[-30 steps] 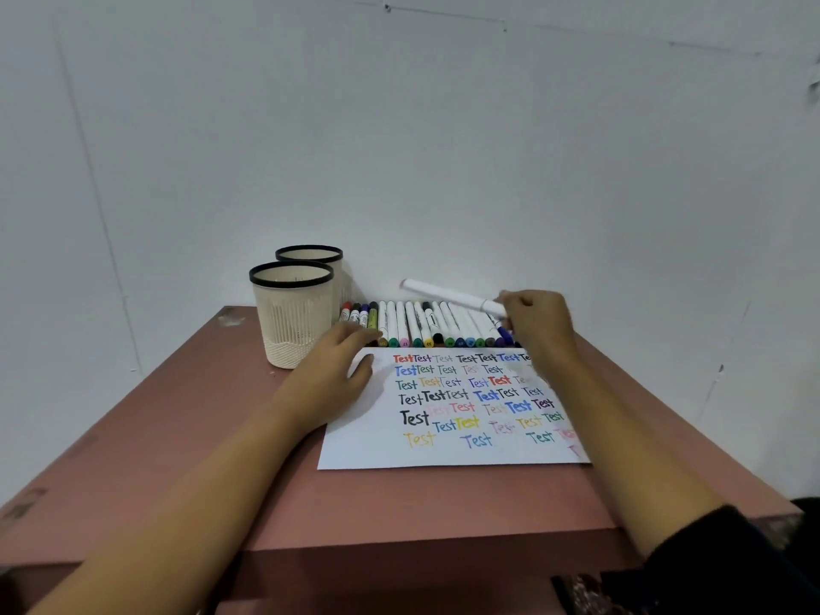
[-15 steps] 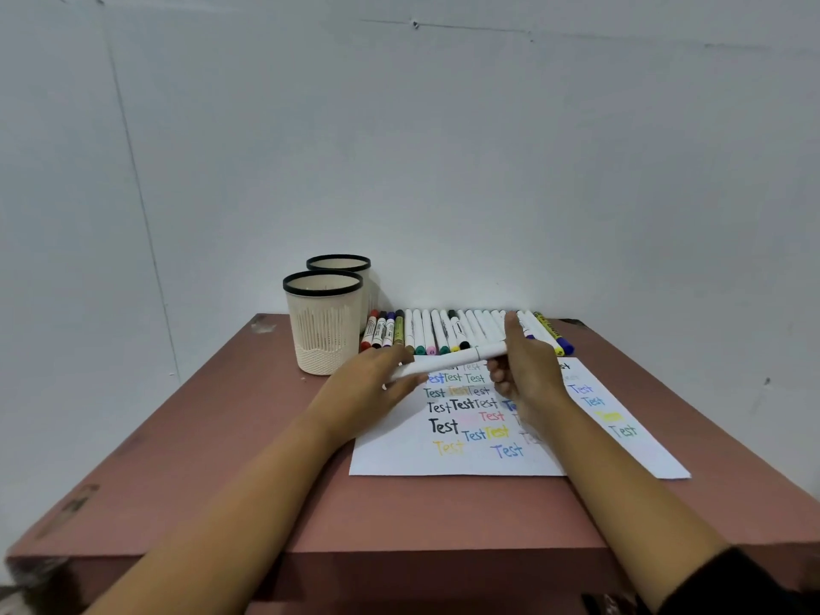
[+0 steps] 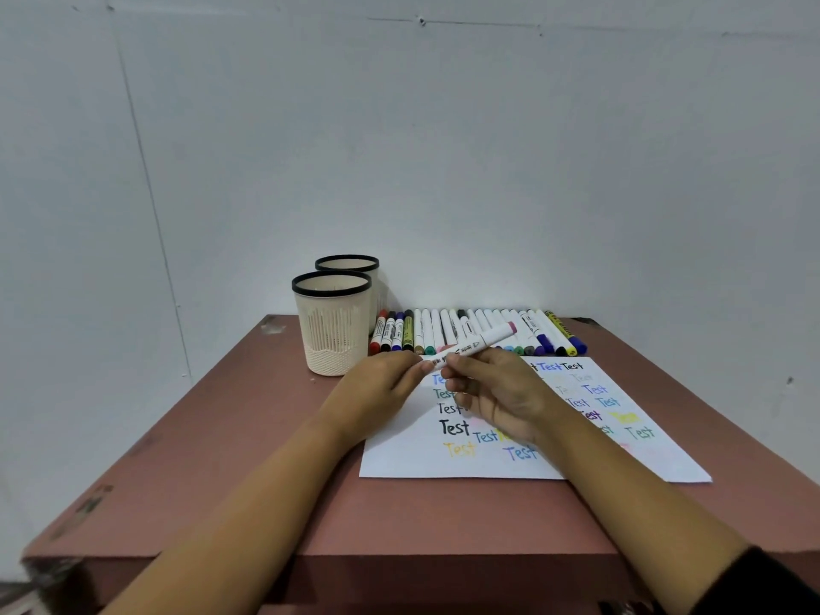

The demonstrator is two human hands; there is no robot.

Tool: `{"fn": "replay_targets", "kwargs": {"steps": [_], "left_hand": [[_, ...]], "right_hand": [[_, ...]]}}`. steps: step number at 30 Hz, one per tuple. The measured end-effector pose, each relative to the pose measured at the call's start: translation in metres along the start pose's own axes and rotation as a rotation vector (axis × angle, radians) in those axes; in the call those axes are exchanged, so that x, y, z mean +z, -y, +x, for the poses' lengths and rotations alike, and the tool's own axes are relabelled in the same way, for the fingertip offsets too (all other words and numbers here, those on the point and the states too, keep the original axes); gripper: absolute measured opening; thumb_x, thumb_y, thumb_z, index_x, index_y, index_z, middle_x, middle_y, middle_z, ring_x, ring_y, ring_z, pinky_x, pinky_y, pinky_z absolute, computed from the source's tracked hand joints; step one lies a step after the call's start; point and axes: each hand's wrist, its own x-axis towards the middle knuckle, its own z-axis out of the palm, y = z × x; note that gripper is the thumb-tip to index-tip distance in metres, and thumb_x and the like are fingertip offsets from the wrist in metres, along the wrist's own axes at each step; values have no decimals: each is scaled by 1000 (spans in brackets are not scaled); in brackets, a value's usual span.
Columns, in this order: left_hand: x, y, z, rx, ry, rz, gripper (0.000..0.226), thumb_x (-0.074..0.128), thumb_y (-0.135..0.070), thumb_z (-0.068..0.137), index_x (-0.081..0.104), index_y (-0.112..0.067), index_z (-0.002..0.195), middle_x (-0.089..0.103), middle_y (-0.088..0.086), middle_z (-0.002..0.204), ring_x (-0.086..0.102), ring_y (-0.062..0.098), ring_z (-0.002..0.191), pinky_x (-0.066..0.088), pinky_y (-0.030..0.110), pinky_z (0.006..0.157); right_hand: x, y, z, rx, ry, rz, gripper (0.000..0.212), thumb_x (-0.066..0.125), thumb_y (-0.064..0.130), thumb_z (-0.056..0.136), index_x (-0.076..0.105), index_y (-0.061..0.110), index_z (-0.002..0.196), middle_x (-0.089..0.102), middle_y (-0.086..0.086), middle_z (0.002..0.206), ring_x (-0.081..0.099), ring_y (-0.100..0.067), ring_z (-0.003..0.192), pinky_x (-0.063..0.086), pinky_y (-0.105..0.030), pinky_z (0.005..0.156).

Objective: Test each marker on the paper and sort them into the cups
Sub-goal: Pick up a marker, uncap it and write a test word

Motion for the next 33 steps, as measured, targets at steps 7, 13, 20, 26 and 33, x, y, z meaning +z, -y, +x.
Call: {"fn": "replay_targets", "kwargs": {"steps": [7, 13, 20, 26, 33], "left_hand": [[3, -1, -1, -10, -27, -6, 29, 46, -31, 96, 61, -9, 109, 49, -10, 72, 41, 6, 61, 29, 18, 55], [7, -2, -1, 19, 4, -10, 26, 50, -23, 95, 58, -4, 110, 60, 7, 93, 43, 11, 76, 26, 16, 65], [9, -2, -2, -4, 36, -87, 25, 47, -28, 95, 55, -9, 108, 54, -2, 81, 47, 14, 71, 33, 26, 64], [5, -4, -2, -66, -11, -158, 28, 54, -33, 91, 58, -19, 114, 52, -12, 66, 49, -3, 60, 34, 10, 56], [-4, 3, 4, -234, -104, -75, 21, 50, -20, 94, 53, -13, 113, 60, 7, 88, 48, 13, 69, 30, 22, 55]], "right_hand": [[1, 1, 2, -92, -63, 42, 7, 58, 7, 92, 62, 5, 88, 62, -5, 64, 58, -9, 54, 49, -19, 48], [3, -3, 2, -123, -68, -76, 11, 64, 15, 88, 65, 4, 89, 55, -3, 61, 51, -9, 52, 44, -17, 45], [1, 0, 3, -177, -62, -116, 15, 62, 16, 89, 62, 4, 81, 55, -2, 58, 49, -8, 51, 44, -16, 48], [0, 5, 0, -222, -63, -118, 10, 61, 15, 90, 62, 8, 84, 54, -1, 58, 49, -7, 49, 44, -17, 48], [-5, 12, -1, -176, -230, 278, 13, 54, 17, 95, 52, 6, 88, 62, -17, 72, 68, -29, 58, 58, -32, 53]]}}
